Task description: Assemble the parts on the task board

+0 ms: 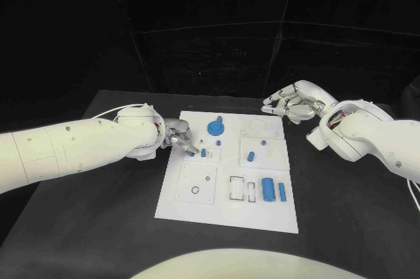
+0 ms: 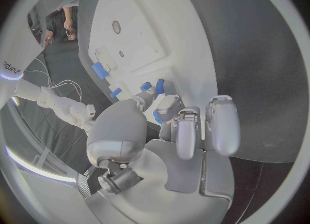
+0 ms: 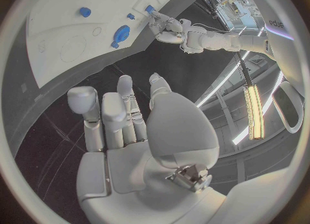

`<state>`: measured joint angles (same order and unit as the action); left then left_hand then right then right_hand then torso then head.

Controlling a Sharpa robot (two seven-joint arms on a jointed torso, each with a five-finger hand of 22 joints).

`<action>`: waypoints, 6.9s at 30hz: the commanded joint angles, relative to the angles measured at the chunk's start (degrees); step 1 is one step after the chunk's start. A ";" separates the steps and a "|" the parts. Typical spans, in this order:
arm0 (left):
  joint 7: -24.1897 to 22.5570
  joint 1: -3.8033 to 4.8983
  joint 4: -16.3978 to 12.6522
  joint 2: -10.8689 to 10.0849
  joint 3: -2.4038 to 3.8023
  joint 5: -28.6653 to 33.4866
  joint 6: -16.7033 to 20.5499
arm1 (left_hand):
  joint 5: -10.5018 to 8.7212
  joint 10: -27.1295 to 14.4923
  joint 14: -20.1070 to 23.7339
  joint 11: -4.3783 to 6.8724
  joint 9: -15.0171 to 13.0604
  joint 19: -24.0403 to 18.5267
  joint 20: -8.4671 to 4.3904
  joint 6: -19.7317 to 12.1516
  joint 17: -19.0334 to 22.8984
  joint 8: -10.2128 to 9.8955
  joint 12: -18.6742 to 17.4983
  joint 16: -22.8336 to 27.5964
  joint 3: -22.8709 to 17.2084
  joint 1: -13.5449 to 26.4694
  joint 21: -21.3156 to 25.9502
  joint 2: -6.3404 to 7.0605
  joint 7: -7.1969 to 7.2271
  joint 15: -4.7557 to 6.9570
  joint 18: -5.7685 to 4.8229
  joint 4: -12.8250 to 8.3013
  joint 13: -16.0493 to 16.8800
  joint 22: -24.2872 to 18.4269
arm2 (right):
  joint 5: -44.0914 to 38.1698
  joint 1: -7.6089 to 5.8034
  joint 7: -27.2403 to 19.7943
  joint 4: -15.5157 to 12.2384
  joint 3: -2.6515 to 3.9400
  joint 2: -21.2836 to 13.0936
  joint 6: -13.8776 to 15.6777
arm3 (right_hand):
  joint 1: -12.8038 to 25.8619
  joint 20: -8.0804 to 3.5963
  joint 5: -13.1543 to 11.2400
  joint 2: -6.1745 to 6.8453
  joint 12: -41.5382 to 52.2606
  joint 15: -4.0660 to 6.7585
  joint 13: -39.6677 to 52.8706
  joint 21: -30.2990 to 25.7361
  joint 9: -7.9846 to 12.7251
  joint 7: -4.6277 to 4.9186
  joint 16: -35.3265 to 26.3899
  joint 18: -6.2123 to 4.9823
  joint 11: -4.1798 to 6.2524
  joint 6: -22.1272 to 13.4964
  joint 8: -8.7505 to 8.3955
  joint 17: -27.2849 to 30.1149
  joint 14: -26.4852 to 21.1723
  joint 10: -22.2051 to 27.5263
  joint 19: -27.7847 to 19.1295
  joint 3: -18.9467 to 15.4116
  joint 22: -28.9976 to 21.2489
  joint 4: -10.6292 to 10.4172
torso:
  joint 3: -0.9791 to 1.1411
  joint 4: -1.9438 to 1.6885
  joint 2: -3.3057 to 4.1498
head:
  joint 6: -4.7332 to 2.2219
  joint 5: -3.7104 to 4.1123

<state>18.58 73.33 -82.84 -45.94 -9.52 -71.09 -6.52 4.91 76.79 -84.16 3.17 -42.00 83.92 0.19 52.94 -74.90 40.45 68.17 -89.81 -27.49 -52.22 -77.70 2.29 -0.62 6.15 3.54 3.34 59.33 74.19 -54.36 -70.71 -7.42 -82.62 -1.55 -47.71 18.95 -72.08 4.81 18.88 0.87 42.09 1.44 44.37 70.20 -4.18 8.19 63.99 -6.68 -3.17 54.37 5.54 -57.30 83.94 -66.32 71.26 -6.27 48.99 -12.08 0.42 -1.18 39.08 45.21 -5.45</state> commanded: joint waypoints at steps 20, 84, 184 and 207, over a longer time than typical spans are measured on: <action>0.15 0.05 0.33 0.18 0.01 -0.23 -0.62 | -0.10 0.54 -5.84 0.08 0.35 1.60 -0.41 0.67 -15.10 0.47 0.37 -0.19 5.52 4.33 -0.66 1.14 0.05 0.36 -0.21 2.84 0.09 0.60 | 0.18 -0.10 -0.09 0.27 0.03 0.16 -0.13 | 0.13 0.08 0.77 -0.48 -0.17 -0.21 -0.17 -0.32 0.04 0.17 -0.49 -0.97 -0.14 -0.39 0.36 0.06 -0.06 0.50 -0.08 -0.52 -0.09 -0.68 | -0.02 -0.04 -0.03 | 0.11 0.08; -21.38 -0.63 8.53 11.08 -0.42 -14.19 16.30 | -0.05 -25.77 -1.32 -7.66 31.76 -2.14 5.09 -1.73 3.49 -23.00 -37.32 8.85 5.67 -23.86 18.13 7.73 -7.22 -5.82 3.43 -2.42 -48.65 -19.15 | 0.22 0.14 -0.22 0.92 0.03 1.38 -0.26 | 0.35 0.10 1.52 -0.63 0.17 -0.23 -0.35 -0.55 0.04 0.20 -0.71 -0.97 -0.16 -0.50 0.43 -0.11 0.10 0.53 0.08 -1.71 -0.27 -1.50 | -0.02 0.06 0.09 | -1.29 1.45; -18.79 -1.63 5.69 3.33 3.45 -9.19 14.85 | -2.22 -11.25 -2.07 -6.31 35.82 -1.10 3.77 9.19 4.12 -28.13 -49.27 8.10 -2.49 -23.87 13.83 3.94 -6.37 -4.56 2.52 -6.96 -55.54 -13.07 | 0.22 0.16 -0.28 1.11 0.03 1.61 -0.45 | -0.09 0.08 1.78 -1.02 0.17 -0.21 -0.47 -0.79 0.04 0.19 -0.94 -1.04 -0.15 -0.51 0.47 0.00 0.08 0.67 -0.03 -1.77 -0.68 -1.50 | 0.00 0.08 0.11 | -2.18 1.52; -18.67 -2.31 7.08 4.06 3.28 -9.15 11.98 | -2.21 -11.08 -2.04 -6.21 35.91 -1.12 3.78 9.21 4.26 -28.36 -49.66 8.16 -2.12 -23.35 13.85 4.24 -6.24 -4.53 2.54 -6.81 -55.52 -13.04 | 0.22 0.19 -0.29 1.27 0.03 1.94 -0.70 | -0.15 0.08 1.81 -1.10 0.17 -0.21 -0.49 -0.83 0.04 0.19 -0.99 -1.04 -0.15 -0.52 0.48 0.03 0.08 0.69 -0.03 -1.81 -0.72 -1.53 | -0.02 0.01 0.08 | -1.87 1.56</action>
<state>0.06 70.98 -75.80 -42.00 -6.25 -80.57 6.47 2.68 65.33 -83.95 -2.97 -6.05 82.88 4.11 61.94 -70.66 12.43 18.86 -81.60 -29.79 -76.06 -63.70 6.57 -6.75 1.63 7.12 -3.55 3.79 61.06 -54.30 -70.43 -7.34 -81.33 -1.55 -45.82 18.61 -72.15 4.81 20.47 0.36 42.09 1.44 43.93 69.66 -4.18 8.39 63.22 -6.67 -3.38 54.16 5.76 -57.21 83.94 -66.12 71.26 -7.77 48.32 -13.58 0.39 -1.16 39.11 43.35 -3.93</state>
